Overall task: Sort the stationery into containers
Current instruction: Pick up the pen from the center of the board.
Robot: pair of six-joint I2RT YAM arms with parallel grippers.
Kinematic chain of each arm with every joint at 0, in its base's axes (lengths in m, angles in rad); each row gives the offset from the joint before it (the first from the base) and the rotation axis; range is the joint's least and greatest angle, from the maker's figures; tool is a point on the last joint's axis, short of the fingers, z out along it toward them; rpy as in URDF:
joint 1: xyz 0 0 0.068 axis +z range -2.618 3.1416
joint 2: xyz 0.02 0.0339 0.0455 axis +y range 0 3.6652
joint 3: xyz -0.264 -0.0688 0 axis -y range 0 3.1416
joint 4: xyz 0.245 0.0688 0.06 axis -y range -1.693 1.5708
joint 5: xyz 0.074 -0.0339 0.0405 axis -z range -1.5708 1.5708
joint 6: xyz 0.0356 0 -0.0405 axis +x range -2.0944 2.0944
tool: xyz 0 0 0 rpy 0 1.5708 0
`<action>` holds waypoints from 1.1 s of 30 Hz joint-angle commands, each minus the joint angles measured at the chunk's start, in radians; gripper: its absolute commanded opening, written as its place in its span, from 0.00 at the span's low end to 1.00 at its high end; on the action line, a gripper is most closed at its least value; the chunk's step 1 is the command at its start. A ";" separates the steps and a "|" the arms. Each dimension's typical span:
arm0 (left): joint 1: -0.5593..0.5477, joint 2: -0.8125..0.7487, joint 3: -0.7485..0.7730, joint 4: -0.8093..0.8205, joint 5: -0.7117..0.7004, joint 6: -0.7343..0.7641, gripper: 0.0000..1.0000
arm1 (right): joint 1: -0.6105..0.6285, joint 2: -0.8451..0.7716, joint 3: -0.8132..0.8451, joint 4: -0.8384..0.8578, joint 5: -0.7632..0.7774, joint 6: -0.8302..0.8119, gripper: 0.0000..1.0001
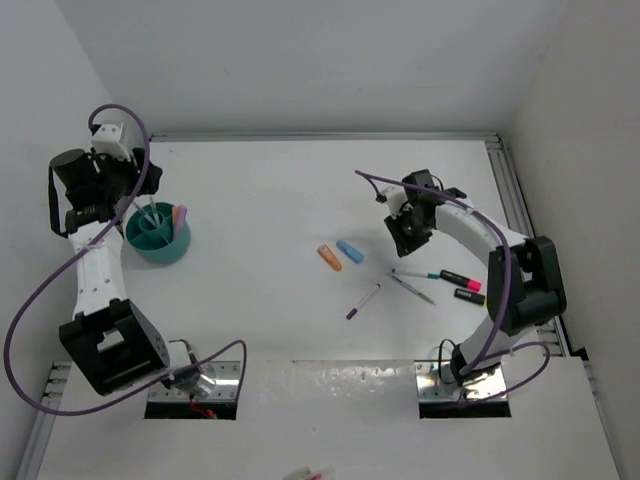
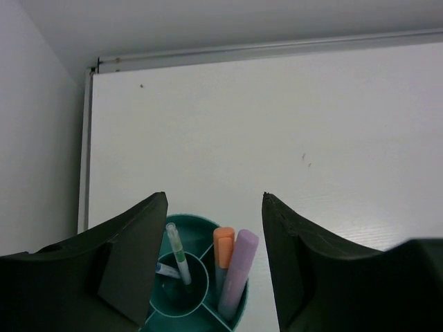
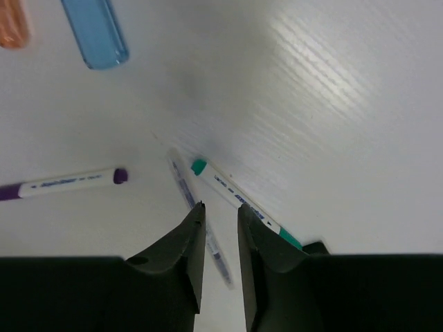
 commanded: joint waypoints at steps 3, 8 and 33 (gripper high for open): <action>-0.030 -0.099 0.040 -0.016 0.081 0.009 0.65 | 0.005 0.028 0.037 -0.107 0.074 -0.102 0.24; -0.031 -0.122 0.030 -0.020 0.104 -0.012 0.69 | 0.002 -0.011 -0.041 -0.134 0.095 -0.148 0.29; -0.099 -0.165 -0.013 0.050 0.083 -0.109 0.72 | 0.015 0.048 -0.237 -0.007 0.097 -0.177 0.34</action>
